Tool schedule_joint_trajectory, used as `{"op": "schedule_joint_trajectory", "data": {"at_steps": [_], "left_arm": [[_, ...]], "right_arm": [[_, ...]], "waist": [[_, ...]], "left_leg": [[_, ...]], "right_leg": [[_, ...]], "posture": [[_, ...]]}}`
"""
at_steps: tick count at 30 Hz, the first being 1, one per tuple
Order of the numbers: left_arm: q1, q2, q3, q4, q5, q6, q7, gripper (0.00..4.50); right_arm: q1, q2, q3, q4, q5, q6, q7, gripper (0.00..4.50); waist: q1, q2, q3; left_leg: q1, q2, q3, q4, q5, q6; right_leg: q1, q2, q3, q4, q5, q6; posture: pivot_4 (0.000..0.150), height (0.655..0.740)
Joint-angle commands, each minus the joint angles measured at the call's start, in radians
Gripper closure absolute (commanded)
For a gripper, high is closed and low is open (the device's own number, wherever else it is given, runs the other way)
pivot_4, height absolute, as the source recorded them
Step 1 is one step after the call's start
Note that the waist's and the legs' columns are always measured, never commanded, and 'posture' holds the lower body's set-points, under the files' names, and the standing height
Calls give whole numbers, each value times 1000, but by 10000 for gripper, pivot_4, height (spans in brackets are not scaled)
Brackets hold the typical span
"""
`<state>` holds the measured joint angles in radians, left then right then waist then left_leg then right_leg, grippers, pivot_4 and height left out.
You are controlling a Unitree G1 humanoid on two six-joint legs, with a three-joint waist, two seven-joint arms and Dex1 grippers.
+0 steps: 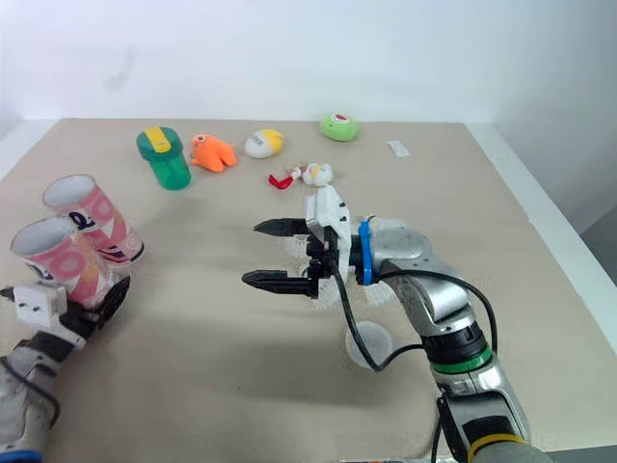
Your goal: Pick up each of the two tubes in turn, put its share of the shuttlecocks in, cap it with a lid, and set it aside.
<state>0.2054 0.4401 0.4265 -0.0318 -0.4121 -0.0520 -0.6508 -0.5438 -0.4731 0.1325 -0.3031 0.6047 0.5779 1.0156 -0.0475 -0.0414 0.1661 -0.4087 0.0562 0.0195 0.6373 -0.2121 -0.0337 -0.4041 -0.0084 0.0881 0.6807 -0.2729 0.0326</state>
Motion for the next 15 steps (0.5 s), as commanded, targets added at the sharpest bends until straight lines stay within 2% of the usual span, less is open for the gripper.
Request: {"op": "schedule_joint_trajectory", "data": {"at_steps": [1,4,7,9,12,15], "left_arm": [[113,102,-59,-146,14,87,-104,11305],[173,224,-80,-243,-6,160,-193,11305],[165,360,-74,-280,-41,246,-287,11305],[129,475,-85,-278,-51,305,-374,11305],[66,655,-118,-243,-51,389,-517,11305],[-36,782,-209,-159,34,348,-618,11305]], "right_arm": [[104,-60,-115,-200,105,94,-85,0],[250,-110,-176,-324,147,150,-160,0],[397,-149,-205,-404,128,152,-213,0],[508,-160,-205,-440,69,114,-250,0],[611,-133,-191,-467,-2,86,-347,0],[651,-90,-134,-458,-72,57,-419,0]], "waist": [[3,-1,0],[5,1,-1],[3,2,-1],[2,2,-1],[2,-2,0],[-6,-1,3]], "left_leg": [[0,0,-1,-1,-1,-1],[0,-2,-3,-2,-2,-3],[0,-2,-2,-2,-2,-3],[1,-2,-2,-2,-2,-3],[1,0,-3,-2,-2,-3],[2,2,5,-2,-2,-3]], "right_leg": [[0,0,0,0,-1,0],[1,0,0,0,-7,1],[0,0,1,0,-10,5],[0,0,1,0,-12,7],[0,3,0,0,-13,1],[-3,3,3,0,-10,0]], "posture": [[1500,7400],[1500,7400],[1500,7400],[1500,7400],[1500,7400],[1500,7400]]}}
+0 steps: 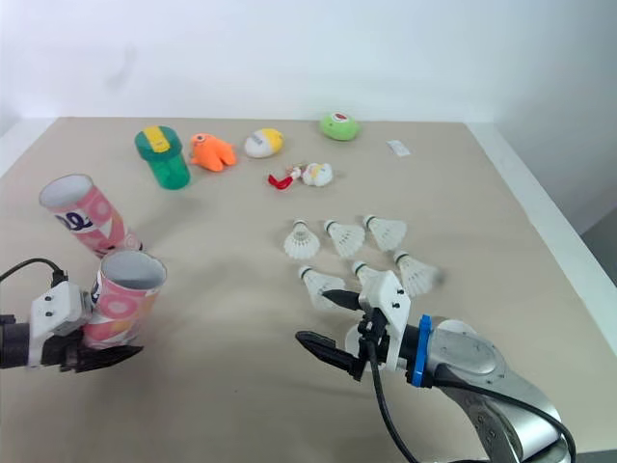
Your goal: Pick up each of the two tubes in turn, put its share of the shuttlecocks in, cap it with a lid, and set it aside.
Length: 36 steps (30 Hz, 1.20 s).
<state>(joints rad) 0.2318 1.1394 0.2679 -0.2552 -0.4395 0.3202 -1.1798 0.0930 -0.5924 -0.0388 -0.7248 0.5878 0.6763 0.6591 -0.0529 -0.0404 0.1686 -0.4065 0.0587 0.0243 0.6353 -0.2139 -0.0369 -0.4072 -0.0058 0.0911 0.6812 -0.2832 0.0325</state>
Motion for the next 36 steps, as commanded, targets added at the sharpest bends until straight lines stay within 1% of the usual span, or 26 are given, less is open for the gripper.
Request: {"op": "schedule_joint_trajectory", "data": {"at_steps": [1,4,7,9,12,17,19,20,21,22,23,25,26,27,28,33,36], "left_arm": [[-104,115,-85,86,87,-37,-119,11305],[-242,151,-183,128,142,-60,-177,11305],[-359,142,-258,156,197,-83,-203,11305],[-420,119,-289,157,210,-86,-206,11305],[-459,91,-309,147,221,-90,-205,11305],[-458,56,-315,132,240,-95,-187,11305],[-445,54,-320,131,266,-107,-179,11786],[-440,52,-321,128,271,-108,-176,11786],[-436,49,-320,124,273,-106,-173,11786],[-434,47,-320,120,272,-105,-171,11786],[-430,46,-319,116,272,-103,-169,11786],[-424,43,-316,107,271,-96,-164,11786],[-422,42,-315,102,271,-92,-161,11786],[-420,42,-314,100,271,-90,-160,11786],[-417,41,-313,97,269,-86,-158,11786],[-419,37,-315,87,268,-71,-153,11786],[-425,28,-326,83,272,-60,-149,11786]], "right_arm": [[22,39,59,-28,-77,-48,-77,0],[31,80,106,5,-135,-67,-134,0],[12,142,155,54,-187,-91,-188,0],[-12,181,176,83,-211,-103,-215,0],[-43,219,190,120,-234,-111,-239,0],[-66,290,169,182,-212,-123,-261,0],[-74,310,163,199,-207,-125,-263,5337],[-78,320,159,207,-201,-124,-264,9350],[-83,327,157,215,-197,-125,-265,11691],[-86,331,155,221,-195,-125,-264,16748],[-88,335,153,225,-194,-127,-264,20116],[-92,348,144,231,-178,-121,-267,28541],[-91,353,141,233,-170,-118,-267,34653],[-90,357,138,234,-164,-115,-266,38952],[-86,358,137,233,-160,-114,-264,44304],[-72,337,129,202,-129,-107,-233,44715],[-106,275,95,116,-11,-54,-150,44715]], "waist": [[0,-2,0],[3,-2,1],[4,-3,1],[4,-3,1],[4,-3,1],[5,-4,0],[5,-4,0],[5,-4,0],[5,-4,0],[5,-3,0],[5,-3,0],[5,-3,0],[5,-3,0],[5,-3,0],[5,-3,0],[5,-2,-1],[5,-1,-1]], "left_leg": [[0,2,0,0,0,0],[-1,3,2,0,0,0],[-2,3,3,-1,-1,-1],[-3,3,3,-1,-1,-1],[-5,3,3,-1,-2,-1],[-10,3,2,-1,-4,0],[-12,3,2,-1,-4,0],[-12,3,2,0,-4,0],[-12,3,2,0,-4,0],[-12,3,2,0,-4,0],[-12,3,2,1,-4,0],[-12,3,2,1,-4,0],[-12,3,2,2,-4,0],[-12,3,2,2,-3,0],[-12,3,2,3,-3,0],[-12,3,2,3,-3,0],[-12,3,2,3,-3,0]], "right_leg": [[-1,2,0,0,1,-1],[-3,3,1,0,1,-2],[-3,3,2,0,-1,0],[-4,4,3,0,0,2],[-5,6,7,0,0,5],[-9,7,7,0,0,3],[-11,8,7,1,2,0],[-11,7,7,1,2,0],[-11,7,7,1,2,0],[-11,7,7,1,2,0],[-11,7,7,1,2,0],[-11,8,7,1,3,1],[-11,8,7,1,3,2],[-10,8,7,1,3,2],[-10,8,7,1,3,3],[-10,8,8,1,4,4],[-10,7,8,1,4,3]], "posture": [[1500,7400],[1500,7400],[1500,7400],[1500,7400],[1500,7400],[1500,7400],[1500,7400],[1500,7400],[1500,7400],[1500,7400],[1500,7400],[1500,7400],[1500,7400],[1500,7400],[1500,7400],[1500,7400],[1500,7400]]}}
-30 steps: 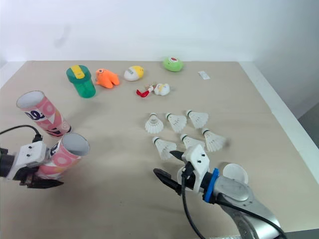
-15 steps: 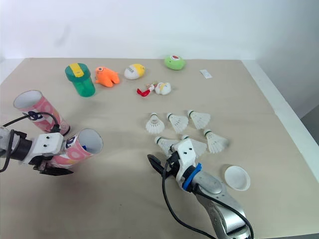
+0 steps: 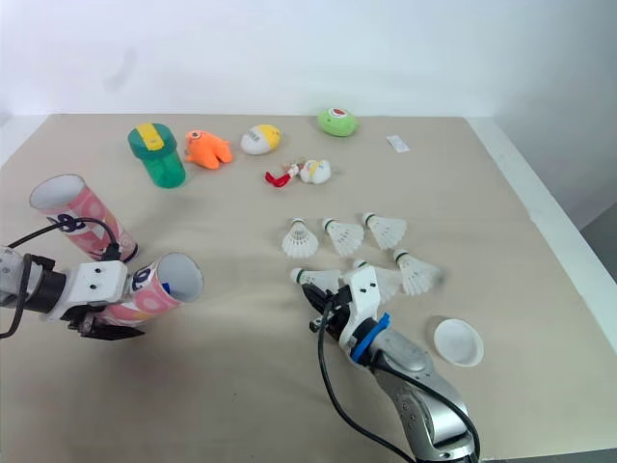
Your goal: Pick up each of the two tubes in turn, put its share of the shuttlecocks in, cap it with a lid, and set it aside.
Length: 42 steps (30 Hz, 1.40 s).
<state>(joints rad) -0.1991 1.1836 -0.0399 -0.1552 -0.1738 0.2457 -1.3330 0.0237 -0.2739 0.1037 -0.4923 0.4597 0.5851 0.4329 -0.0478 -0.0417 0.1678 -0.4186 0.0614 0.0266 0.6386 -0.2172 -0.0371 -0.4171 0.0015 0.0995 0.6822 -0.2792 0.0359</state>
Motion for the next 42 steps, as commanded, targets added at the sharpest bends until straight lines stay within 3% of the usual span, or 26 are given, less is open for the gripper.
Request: {"op": "schedule_joint_trajectory", "data": {"at_steps": [1,7,13,18,24,25,26,28,29,31,34,38,42], "left_arm": [[3,-19,-22,-17,9,16,5,11786],[-38,-54,-53,-3,36,29,2,11786],[-67,-83,-71,8,49,35,-4,11786],[-42,-85,-57,-11,45,50,4,11786],[-10,-86,-39,-40,39,69,16,11786],[-9,-87,-39,-42,39,71,17,11786],[-9,-87,-39,-43,39,73,19,11786],[-9,-88,-39,-41,39,73,20,11786],[-9,-88,-38,-39,39,72,21,11786],[-9,-89,-39,-37,40,70,22,11786],[-5,-90,-37,-40,37,71,24,11786],[-2,-93,-33,-36,35,69,25,11786],[-8,-95,-36,-26,37,63,21,11786]], "right_arm": [[-53,-60,-58,-133,154,57,94,44715],[-327,-161,-2,-131,271,162,226,44715],[-665,-139,220,111,93,79,387,44715],[-767,-105,315,251,-26,-22,465,44715],[-788,-41,326,273,-38,-25,504,44715],[-787,-36,322,270,-31,-14,509,38323],[-778,-27,299,248,4,10,509,36779],[-755,-22,252,209,57,48,505,27049],[-737,-30,225,184,83,66,499,19412],[-681,-51,165,134,120,94,466,13958],[-570,-68,93,70,103,87,371,542],[-416,-113,130,66,-105,-4,214,542],[-351,-57,169,122,-225,-16,62,542]], "waist": [[0,0,0],[1,2,1],[2,3,1],[7,3,1],[7,4,1],[6,4,1],[6,4,1],[7,4,1],[7,4,1],[8,4,1],[8,4,1],[7,4,1],[3,5,0]], "left_leg": [[0,0,0,0,0,0],[2,0,0,2,2,3],[11,0,1,2,3,5],[10,0,1,2,3,5],[9,-1,1,1,2,5],[10,-1,1,1,2,5],[10,-1,1,1,2,5],[10,-1,1,1,2,5],[10,-1,0,1,2,5],[9,-1,0,1,2,5],[9,-2,0,1,2,5],[10,-2,1,1,2,5],[10,-2,1,1,2,5]], "right_leg": [[0,0,0,0,0,0],[3,1,0,0,2,4],[9,1,2,0,3,4],[9,0,1,0,3,2],[9,-1,1,0,4,-1],[9,-1,1,0,4,-1],[9,-1,1,0,4,-2],[9,0,0,0,5,-2],[9,0,0,0,5,-2],[9,-1,0,0,5,-2],[9,-2,0,0,4,-1],[9,-2,0,0,2,2],[9,-1,1,0,1,4]], "posture": [[1500,7400],[1500,7400],[1500,7400],[1500,7400],[1500,7400],[1500,7400],[1500,7400],[1500,7400],[1500,7400],[1500,7400],[1500,7400],[1500,7400],[1500,7400]]}}
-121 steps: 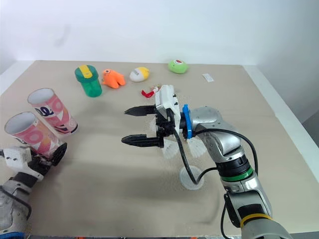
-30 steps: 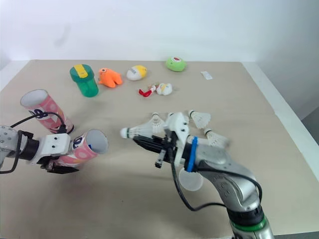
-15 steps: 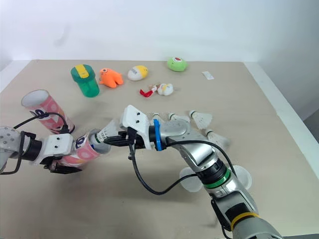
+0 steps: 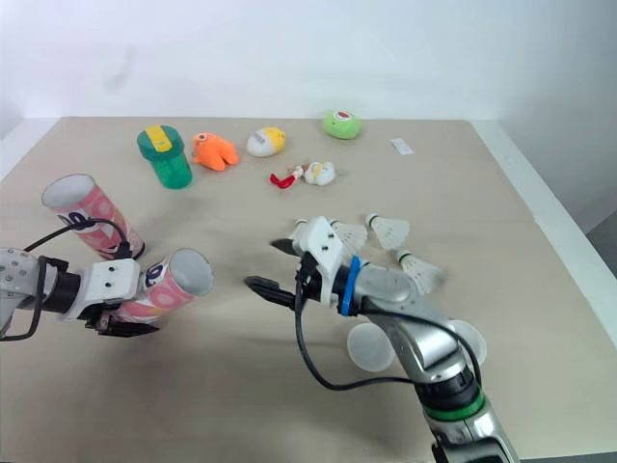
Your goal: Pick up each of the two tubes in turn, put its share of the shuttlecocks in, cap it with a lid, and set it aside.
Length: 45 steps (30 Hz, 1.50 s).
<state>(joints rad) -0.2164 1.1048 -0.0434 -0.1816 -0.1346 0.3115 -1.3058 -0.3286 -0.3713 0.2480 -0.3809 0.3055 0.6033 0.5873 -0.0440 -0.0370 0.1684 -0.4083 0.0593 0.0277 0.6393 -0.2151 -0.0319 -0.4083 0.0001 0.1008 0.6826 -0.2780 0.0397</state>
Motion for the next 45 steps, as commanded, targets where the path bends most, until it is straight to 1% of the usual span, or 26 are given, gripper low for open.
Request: {"op": "schedule_joint_trajectory", "data": {"at_steps": [1,4,8,13,18,19,20,25,26,27,28,45], "left_arm": [[6,-17,-34,4,-1,-5,-8,11786],[-3,-19,-39,15,2,-11,-12,11786],[-24,-25,-43,21,3,-11,-19,11786],[-26,-28,-39,19,2,-9,-23,11786],[-12,-29,-29,4,-6,-1,-19,11786],[-9,-29,-28,1,-7,0,-19,11786],[-8,-29,-26,-1,-7,1,-18,11786],[-5,-31,-23,-4,-8,5,-15,11786],[-5,-31,-23,-4,-8,5,-15,11786],[-5,-31,-23,-4,-8,5,-15,11786],[-5,-31,-23,-4,-8,5,-15,11786],[-5,-31,-23,-4,-8,5,-15,11786]], "right_arm": [[3,66,28,33,-94,-45,-123,542],[-28,142,12,110,-146,-66,-216,542],[-103,232,-24,233,-168,-64,-294,542],[-172,295,-52,369,-198,-84,-351,542],[-213,345,-86,451,-196,-93,-389,542],[-218,356,-96,462,-193,-91,-399,5648],[-221,364,-104,468,-193,-90,-405,7917],[-229,377,-116,489,-199,-96,-400,32198],[-229,378,-117,490,-200,-97,-400,36488],[-229,378,-117,490,-201,-97,-399,41848],[-230,378,-118,490,-201,-97,-399,44271],[-229,380,-119,491,-204,-98,-397,44271]], "waist": [[-1,0,0],[-1,0,0],[-1,0,0],[0,1,0],[-1,1,0],[-1,1,0],[-1,1,0],[-1,1,0],[-1,1,0],[-1,1,0],[-1,1,0],[-1,1,0]], "left_leg": [[0,0,0,0,0,0],[0,0,0,0,1,0],[0,0,0,1,1,-1],[0,-1,0,0,1,-1],[0,-1,0,0,1,-1],[0,-1,0,0,1,-1],[0,-1,0,0,1,-1],[0,-1,0,0,1,-1],[0,-1,0,0,1,-1],[0,-1,0,0,1,-1],[0,-1,0,0,1,-1],[0,-1,0,0,1,-1]], "right_leg": [[0,0,0,0,0,1],[0,1,0,0,1,1],[0,0,1,0,2,2],[0,0,1,0,3,1],[0,0,1,0,2,0],[0,0,1,0,2,0],[0,0,1,0,2,0],[0,-1,1,0,2,0],[0,-1,1,0,2,0],[0,-1,1,0,2,0],[0,-1,1,0,2,0],[0,-1,1,0,2,0]], "posture": [[1500,7400],[1500,7400],[1500,7400],[1500,7400],[1500,7400],[1500,7400],[1500,7400],[1500,7400],[1500,7400],[1500,7400],[1500,7400],[1500,7400]]}}
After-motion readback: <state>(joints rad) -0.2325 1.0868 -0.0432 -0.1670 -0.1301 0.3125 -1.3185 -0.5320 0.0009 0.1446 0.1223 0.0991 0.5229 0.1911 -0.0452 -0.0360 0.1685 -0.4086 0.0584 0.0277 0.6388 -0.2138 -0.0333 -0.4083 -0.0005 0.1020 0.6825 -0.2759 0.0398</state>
